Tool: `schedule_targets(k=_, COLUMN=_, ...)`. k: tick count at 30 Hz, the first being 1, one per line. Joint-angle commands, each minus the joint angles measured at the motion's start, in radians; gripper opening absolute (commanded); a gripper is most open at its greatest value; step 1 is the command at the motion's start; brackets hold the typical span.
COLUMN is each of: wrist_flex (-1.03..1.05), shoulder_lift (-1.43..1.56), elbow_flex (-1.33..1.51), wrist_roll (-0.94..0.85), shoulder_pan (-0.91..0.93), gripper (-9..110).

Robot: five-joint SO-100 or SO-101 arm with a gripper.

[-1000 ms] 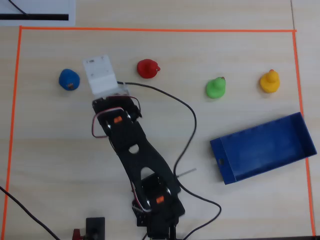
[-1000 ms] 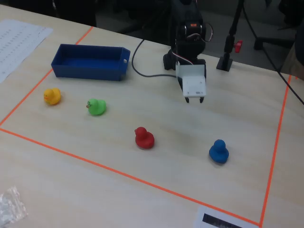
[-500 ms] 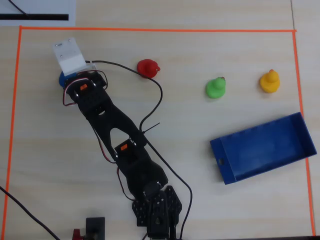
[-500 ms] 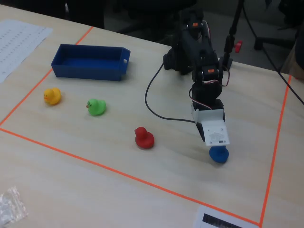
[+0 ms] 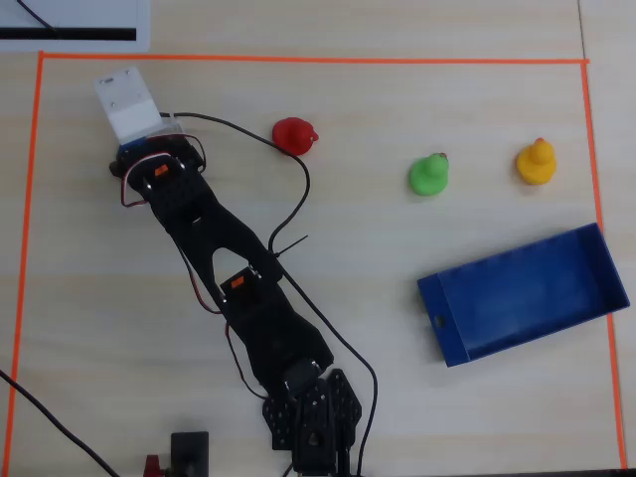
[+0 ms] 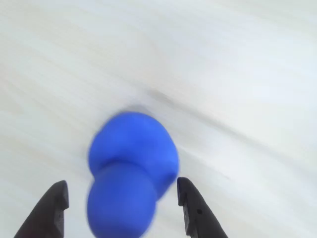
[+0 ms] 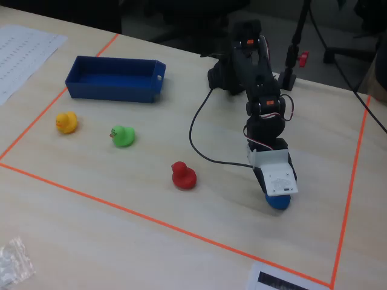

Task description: Grasp blue duck and put it into box.

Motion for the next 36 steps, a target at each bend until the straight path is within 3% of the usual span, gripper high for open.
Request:
schedule_targets(k=1, wrist_flex=-0.04, shoulder_lift=-0.017, elbow_flex=-0.084, wrist_roll=-0.015, shoulder_pan=-0.015, gripper=30)
schedule_targets(k=17, wrist_flex=-0.025, shoulder_lift=-0.129, elbow_flex=-0.14, wrist_roll=-0.002, shoulder_pan=-0.015, gripper=27)
schedule_targets(k=19, wrist_flex=0.0, shoulder_lift=-0.129, elbow_flex=-0.143, wrist_roll=-0.02, shoulder_pan=-0.015, gripper=20)
schedule_targets(k=21, wrist_flex=0.021, shoulder_lift=-0.123, elbow_flex=-0.144, wrist_roll=-0.025, shoulder_pan=-0.012, gripper=0)
schedule_targets(k=25, wrist_flex=0.029, shoulder_lift=-0.003, elbow_flex=-0.11, wrist_roll=0.009, shoulder_pan=0.028, gripper=0)
schedule_targets(k=30, wrist_flex=0.135, shoulder_lift=0.357, elbow_flex=-0.149, wrist_roll=0.091, shoulder_pan=0.238, gripper=0)
schedule_targets(k=36, wrist_flex=0.54, shoulder_lift=0.632, elbow_flex=-0.252, wrist_roll=-0.043, shoulder_pan=0.704, gripper=0)
